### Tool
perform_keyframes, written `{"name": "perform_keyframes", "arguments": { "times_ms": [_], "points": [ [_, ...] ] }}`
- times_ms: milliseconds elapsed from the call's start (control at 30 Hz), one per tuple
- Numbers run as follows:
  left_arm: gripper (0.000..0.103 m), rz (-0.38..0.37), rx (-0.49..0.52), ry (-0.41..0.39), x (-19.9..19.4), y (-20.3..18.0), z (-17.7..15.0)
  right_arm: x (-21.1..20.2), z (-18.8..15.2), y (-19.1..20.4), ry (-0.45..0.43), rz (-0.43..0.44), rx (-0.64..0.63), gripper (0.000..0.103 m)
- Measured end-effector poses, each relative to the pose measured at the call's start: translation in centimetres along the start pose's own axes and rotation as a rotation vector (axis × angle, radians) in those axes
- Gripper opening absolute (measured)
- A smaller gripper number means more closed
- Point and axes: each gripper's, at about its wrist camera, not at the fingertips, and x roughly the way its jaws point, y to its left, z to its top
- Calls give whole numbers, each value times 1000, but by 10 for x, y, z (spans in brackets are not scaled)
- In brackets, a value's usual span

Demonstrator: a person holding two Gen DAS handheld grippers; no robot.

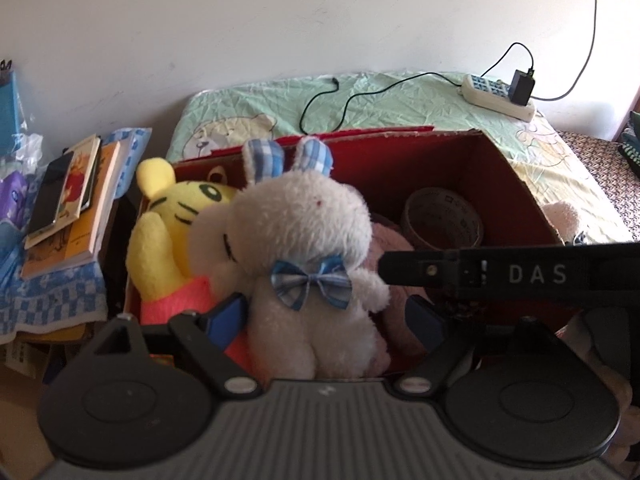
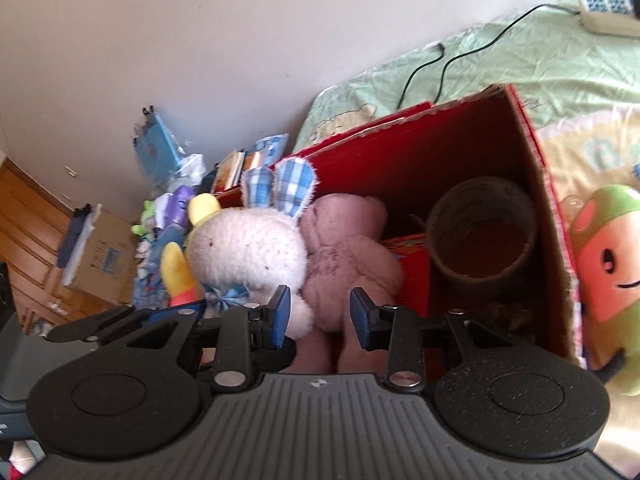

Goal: Organize objects
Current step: 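Lower the white bunny into the box and open both tools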

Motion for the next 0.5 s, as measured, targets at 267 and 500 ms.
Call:
{"name": "perform_keyframes", "arguments": {
  "times_ms": [267,500],
  "points": [
    [89,44,18,5,-11,-14,-2,-10,-8,3,-26,-57,-45,37],
    [89,51,5,20,-20,-20,-8,-26,-19,10,-55,-88,-72,37]
  ]
}}
